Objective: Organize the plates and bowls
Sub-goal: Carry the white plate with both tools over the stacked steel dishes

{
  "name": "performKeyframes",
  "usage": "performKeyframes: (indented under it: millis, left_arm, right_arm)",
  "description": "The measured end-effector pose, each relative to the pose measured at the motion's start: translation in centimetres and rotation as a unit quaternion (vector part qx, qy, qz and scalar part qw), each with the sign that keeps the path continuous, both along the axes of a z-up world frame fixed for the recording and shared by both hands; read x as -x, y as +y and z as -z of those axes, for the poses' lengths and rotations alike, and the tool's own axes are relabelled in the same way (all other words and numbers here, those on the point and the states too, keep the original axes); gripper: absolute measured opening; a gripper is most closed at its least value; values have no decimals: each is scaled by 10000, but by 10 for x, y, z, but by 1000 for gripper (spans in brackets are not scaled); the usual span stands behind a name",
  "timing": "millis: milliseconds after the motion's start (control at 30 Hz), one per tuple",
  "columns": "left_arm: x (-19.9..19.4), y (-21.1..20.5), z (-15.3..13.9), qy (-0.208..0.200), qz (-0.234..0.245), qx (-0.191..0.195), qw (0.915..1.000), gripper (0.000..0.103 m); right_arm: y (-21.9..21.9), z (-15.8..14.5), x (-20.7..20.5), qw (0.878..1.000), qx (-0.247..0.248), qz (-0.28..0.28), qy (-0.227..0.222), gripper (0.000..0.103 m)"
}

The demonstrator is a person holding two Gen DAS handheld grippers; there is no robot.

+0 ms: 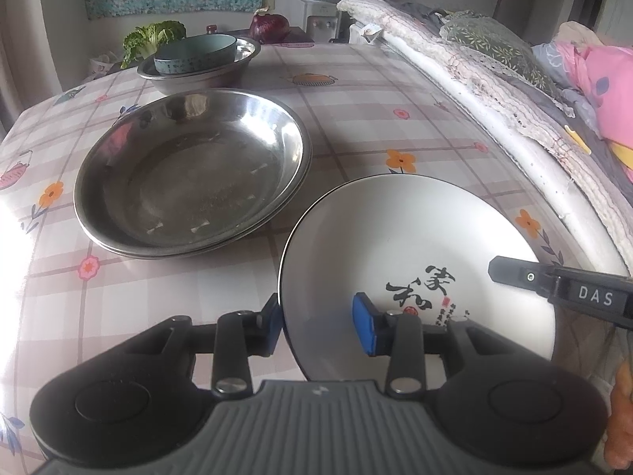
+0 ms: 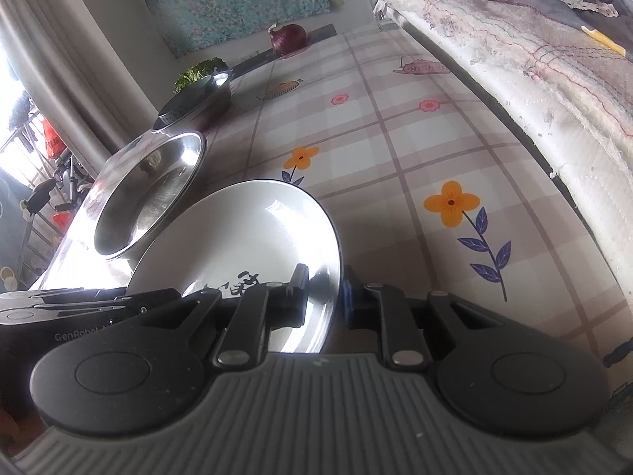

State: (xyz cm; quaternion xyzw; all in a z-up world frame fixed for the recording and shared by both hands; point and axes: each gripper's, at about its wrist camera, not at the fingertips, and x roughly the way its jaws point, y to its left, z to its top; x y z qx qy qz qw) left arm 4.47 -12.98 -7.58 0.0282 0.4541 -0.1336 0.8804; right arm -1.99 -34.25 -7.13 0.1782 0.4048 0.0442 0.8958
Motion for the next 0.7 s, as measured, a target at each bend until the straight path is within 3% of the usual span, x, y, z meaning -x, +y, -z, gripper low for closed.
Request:
performKeyframes:
  millis: [700]
  left_arm:
    - [0,-2,-6,-75,24,63,9999,38]
  right_arm:
    - [-3,-8,1,9999,109,56,-47,16]
